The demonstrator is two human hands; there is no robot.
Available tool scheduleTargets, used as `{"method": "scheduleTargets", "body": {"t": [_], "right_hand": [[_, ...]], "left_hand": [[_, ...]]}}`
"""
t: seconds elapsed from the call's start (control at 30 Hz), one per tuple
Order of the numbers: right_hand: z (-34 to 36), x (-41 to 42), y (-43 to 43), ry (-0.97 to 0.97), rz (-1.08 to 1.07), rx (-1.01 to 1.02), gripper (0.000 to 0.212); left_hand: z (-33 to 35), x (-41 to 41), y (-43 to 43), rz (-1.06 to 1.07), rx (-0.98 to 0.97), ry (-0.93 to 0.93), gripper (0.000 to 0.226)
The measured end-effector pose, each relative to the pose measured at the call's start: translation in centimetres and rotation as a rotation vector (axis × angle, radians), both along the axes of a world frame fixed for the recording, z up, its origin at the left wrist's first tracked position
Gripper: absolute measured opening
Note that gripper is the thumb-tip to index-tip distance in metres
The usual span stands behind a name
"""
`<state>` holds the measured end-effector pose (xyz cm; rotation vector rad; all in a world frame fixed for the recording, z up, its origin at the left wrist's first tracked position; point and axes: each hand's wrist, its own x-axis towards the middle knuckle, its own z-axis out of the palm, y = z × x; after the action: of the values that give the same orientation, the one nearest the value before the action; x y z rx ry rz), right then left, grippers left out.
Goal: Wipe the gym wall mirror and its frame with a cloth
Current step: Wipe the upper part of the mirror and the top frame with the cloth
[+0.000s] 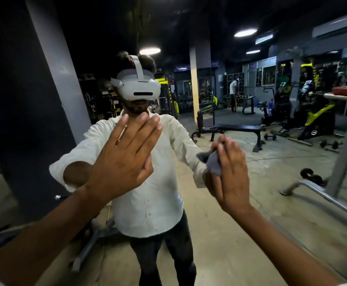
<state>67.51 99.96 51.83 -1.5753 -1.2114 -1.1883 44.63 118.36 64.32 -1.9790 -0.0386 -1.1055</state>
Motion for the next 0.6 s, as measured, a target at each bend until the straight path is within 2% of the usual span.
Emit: {"method": "scheduleTargets", "body": {"t": [0.07, 0.17, 0.27, 0.33, 0.4, 0.5, 0.6], "right_hand": [[2.6, 0.5, -0.1, 0.096, -0.028, 0.107, 0.066], [7.2, 0.3, 0.5, 0.039, -0.005, 0.093, 0.066], [12.2, 0.1, 0.6, -0.146, 0.001, -0.041, 0.065], [15.8, 1.1, 0.2, -0.213, -0.025, -0.051, 0.065], [19.5, 2.8, -0.4, -0.167, -0.034, 0.065, 0.062], [24.2, 4.3, -0.9, 0.017, -0.023, 0.298, 0.059], [26.7, 2.9, 0.4, 0.044, -0.04, 0.326, 0.06]], "left_hand": [[1.5, 0.7, -0.4, -0.044, 0.024, -0.033, 0.055], [5.8, 2.6, -1.9, -0.037, 0.065, -0.077, 0.044], [9.9, 4.9, -3.6, 0.004, 0.048, -0.082, 0.057], [12.4, 6.1, -4.4, 0.055, 0.038, -0.081, 0.068], [14.6, 6.8, -4.8, 0.085, 0.032, -0.095, 0.076], [16.4, 7.5, -4.9, 0.105, 0.025, -0.127, 0.082], [16.4, 7.7, -4.6, 0.101, -0.009, -0.174, 0.085]]}}
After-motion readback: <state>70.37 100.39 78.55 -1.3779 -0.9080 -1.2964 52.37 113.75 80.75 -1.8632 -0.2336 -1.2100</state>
